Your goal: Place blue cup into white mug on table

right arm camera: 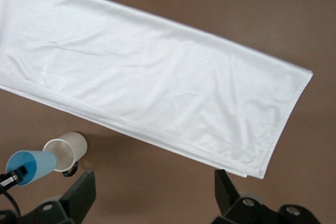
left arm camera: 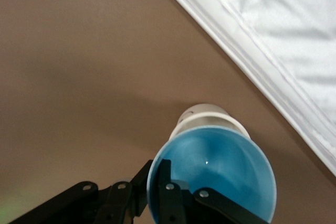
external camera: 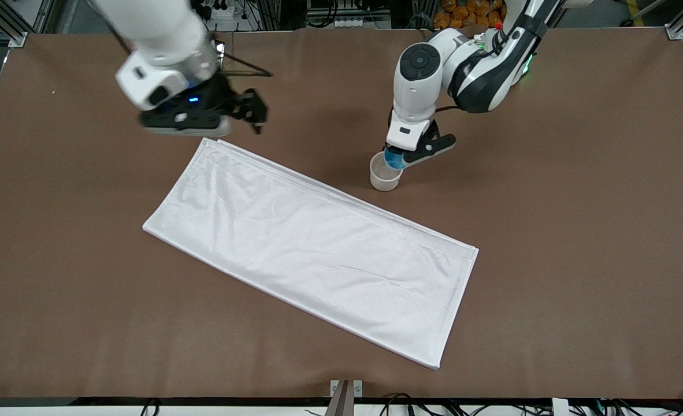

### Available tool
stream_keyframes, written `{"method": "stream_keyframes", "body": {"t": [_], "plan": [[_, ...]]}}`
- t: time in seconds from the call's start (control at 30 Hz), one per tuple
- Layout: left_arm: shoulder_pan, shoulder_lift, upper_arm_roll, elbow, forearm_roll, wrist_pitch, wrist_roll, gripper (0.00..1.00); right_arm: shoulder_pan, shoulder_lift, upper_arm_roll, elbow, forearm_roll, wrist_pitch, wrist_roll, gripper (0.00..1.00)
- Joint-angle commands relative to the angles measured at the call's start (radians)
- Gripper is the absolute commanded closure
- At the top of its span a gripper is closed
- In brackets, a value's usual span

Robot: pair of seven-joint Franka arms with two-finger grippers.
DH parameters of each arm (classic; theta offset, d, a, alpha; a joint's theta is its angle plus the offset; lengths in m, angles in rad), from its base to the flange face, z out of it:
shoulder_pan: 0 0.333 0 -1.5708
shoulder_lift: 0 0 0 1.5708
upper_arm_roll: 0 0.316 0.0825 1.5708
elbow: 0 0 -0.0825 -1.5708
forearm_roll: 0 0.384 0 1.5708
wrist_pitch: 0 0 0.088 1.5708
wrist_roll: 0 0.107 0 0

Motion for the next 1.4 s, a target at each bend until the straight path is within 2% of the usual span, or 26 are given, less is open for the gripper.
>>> {"method": "stream_keyframes", "body": {"t": [0.0,0.2,0.37,0.4,0.5,0.63,0.8,1.07,1.2,1.37], "plan": [[-0.007,0.046,-0.004,0.032,0.01,-0.019,-0.034,1.0,-0.103,-0.059,-0.026,-0.043,0.02,-0.018,-0.165,0.0],[-0.004,0.082,-0.004,0.057,0.019,-0.019,-0.032,1.0,-0.129,-0.082,-0.156,-0.042,0.017,-0.048,-0.37,0.0],[-0.004,0.134,-0.002,0.109,0.021,-0.019,-0.035,1.0,-0.128,-0.088,-0.238,-0.042,0.01,-0.05,-0.459,0.0],[0.001,0.147,-0.001,0.124,0.021,-0.019,-0.037,0.95,-0.128,-0.09,-0.244,-0.042,0.01,-0.05,-0.473,0.0],[0.008,0.2,0.001,0.175,0.021,-0.019,-0.032,0.0,-0.128,-0.093,-0.25,-0.045,0.009,-0.05,-0.493,0.0],[0.012,0.212,0.005,0.21,0.022,-0.019,-0.029,0.0,-0.126,-0.091,-0.25,-0.054,0.007,-0.05,-0.495,0.0],[0.053,0.169,0.028,0.26,0.028,-0.026,-0.026,0.0,-0.118,-0.088,-0.252,-0.05,0.007,-0.067,-0.495,0.0],[0.163,0.163,0.032,0.455,0.062,-0.124,-0.017,0.0,-0.106,-0.079,-0.25,-0.05,0.007,-0.068,-0.493,0.0],[0.2,0.152,0.032,0.469,0.062,-0.154,0.054,0.0,-0.092,-0.076,-0.25,-0.051,0.006,-0.062,-0.493,0.0],[0.217,0.114,0.029,0.468,0.062,-0.279,0.193,0.0,-0.091,-0.074,-0.25,-0.053,-0.002,-0.058,-0.493,0.0]]}}
